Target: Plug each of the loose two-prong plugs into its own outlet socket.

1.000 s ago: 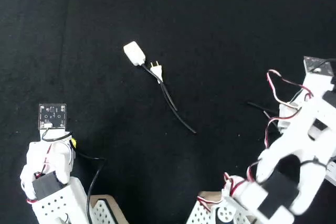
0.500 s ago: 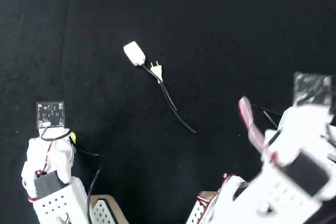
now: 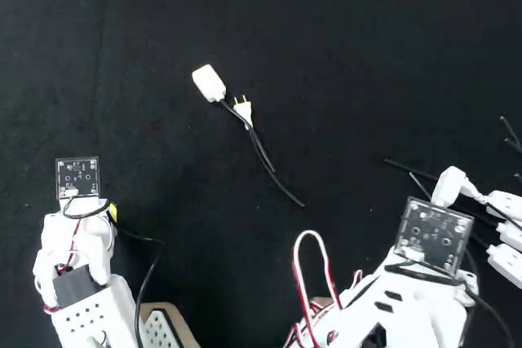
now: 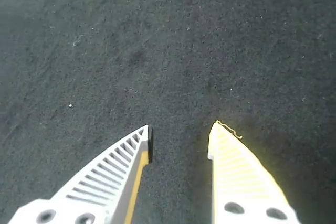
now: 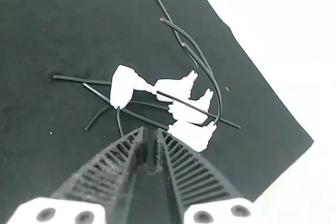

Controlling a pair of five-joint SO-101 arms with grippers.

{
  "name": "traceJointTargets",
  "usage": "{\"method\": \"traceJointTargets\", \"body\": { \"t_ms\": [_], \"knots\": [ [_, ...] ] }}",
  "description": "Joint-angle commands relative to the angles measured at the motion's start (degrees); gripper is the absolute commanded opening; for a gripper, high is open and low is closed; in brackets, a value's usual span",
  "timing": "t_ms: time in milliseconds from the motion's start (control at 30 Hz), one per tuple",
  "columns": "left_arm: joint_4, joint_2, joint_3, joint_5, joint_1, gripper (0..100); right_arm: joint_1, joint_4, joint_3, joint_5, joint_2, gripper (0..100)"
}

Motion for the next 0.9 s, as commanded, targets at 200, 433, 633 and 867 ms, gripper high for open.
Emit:
{"method": "traceJointTargets", "body": {
  "t_ms": [200, 433, 633, 867],
  "knots": [
    [-1.05, -0.18, 0.40, 0.35, 0.75, 19, 2.02, 0.79, -6.20, -0.09, 11.56, 1.1],
    [-1.05, -0.18, 0.40, 0.35, 0.66, 19, 6.51, 2.37, -10.95, 0.35, 15.08, 1.1],
    [-1.05, -0.18, 0.40, 0.35, 0.66, 19, 6.68, 1.93, -10.86, 0.44, 16.40, 1.1],
    [2.29, -0.18, -0.22, 0.26, 0.48, 19, -10.46, -1.85, -12.44, -3.69, 32.48, 1.1]
  ]
}}
